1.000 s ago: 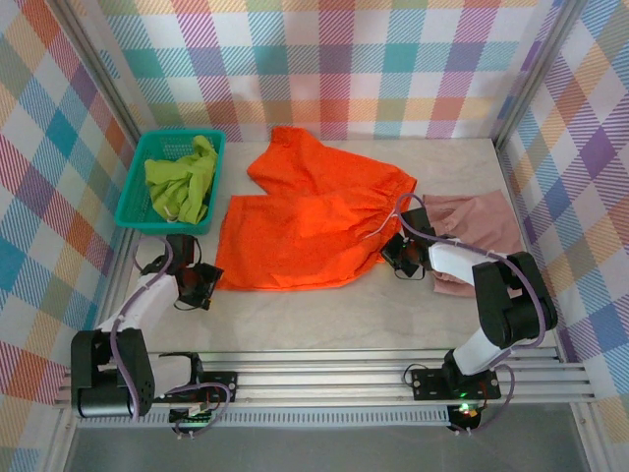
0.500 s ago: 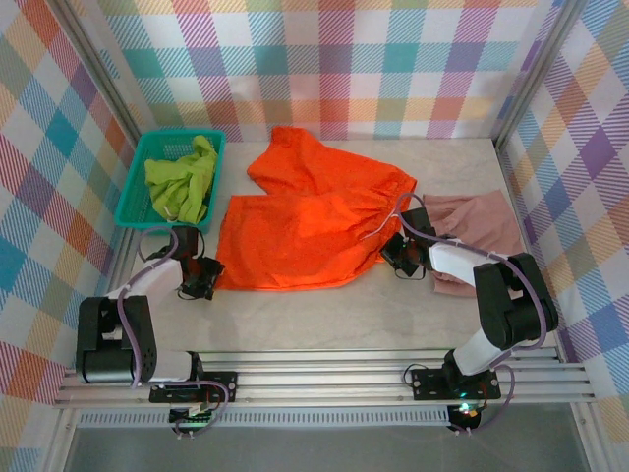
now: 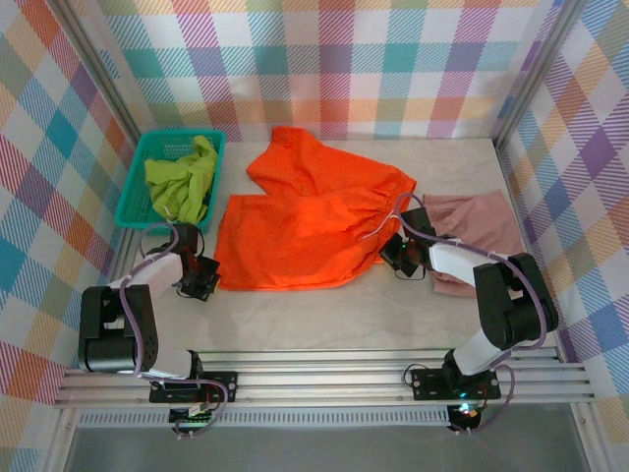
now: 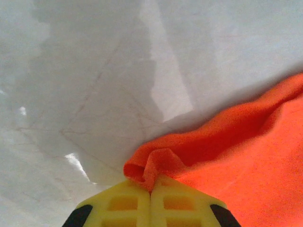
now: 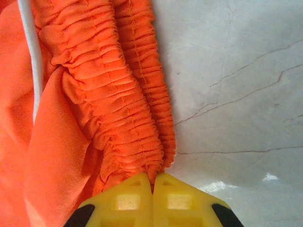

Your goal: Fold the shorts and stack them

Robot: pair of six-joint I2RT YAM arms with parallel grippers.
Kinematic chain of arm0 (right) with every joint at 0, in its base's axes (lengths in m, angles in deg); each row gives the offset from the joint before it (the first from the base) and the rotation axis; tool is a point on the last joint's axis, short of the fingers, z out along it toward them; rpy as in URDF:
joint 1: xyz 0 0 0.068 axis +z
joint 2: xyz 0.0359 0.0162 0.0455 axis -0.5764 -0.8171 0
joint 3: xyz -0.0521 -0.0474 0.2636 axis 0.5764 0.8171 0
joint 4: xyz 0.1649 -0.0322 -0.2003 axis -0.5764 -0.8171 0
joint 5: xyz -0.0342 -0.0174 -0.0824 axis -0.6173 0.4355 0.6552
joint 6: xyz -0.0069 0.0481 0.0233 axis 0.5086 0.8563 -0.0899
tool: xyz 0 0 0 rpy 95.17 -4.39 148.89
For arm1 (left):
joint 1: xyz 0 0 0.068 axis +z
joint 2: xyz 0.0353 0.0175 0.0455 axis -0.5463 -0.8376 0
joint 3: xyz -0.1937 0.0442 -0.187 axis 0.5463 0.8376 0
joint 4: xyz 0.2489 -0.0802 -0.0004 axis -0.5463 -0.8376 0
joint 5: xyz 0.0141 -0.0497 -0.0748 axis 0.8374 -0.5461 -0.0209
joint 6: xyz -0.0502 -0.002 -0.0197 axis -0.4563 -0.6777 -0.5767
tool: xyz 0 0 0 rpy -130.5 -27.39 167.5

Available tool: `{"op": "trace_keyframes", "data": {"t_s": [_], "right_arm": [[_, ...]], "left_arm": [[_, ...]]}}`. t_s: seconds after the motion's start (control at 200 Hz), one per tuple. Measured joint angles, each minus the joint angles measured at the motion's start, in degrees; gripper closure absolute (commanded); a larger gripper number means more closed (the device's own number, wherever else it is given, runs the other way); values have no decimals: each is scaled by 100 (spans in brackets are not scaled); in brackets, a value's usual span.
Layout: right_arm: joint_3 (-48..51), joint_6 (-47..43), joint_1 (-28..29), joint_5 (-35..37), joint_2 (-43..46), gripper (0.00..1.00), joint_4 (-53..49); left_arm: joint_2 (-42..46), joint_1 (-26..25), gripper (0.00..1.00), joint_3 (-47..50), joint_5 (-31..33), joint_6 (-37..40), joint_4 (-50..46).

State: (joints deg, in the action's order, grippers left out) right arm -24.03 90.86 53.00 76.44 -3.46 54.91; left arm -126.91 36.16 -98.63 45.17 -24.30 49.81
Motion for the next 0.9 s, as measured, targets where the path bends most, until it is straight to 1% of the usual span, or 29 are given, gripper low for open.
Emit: {"op": "trace_keyframes", "data": {"t_s": [0.09, 0.185, 0.31, 0.445, 0.695, 0.9], "right_arm": [[-11, -87, 0, 11, 140, 100, -151], [-70, -216, 0, 26, 455, 100, -389], [-278, -448, -2, 15, 1003, 100, -772], [-667, -787, -22, 4, 1593, 100, -1276], [-1231, -1403, -85, 33, 2463, 100, -2280], [-1486, -1604, -111, 24, 2968, 100, -2859]], "left_arm": [[177, 22, 100, -70, 2, 50, -57], [671, 39, 100, -337, 35, 149, -358], [1460, 70, 100, -1008, 179, 321, -837], [2024, 85, 100, -1797, 295, 490, -1351], [2330, 85, 100, -2953, 450, 780, -2247], [2339, 85, 100, -4046, 450, 1014, -2621]]}}
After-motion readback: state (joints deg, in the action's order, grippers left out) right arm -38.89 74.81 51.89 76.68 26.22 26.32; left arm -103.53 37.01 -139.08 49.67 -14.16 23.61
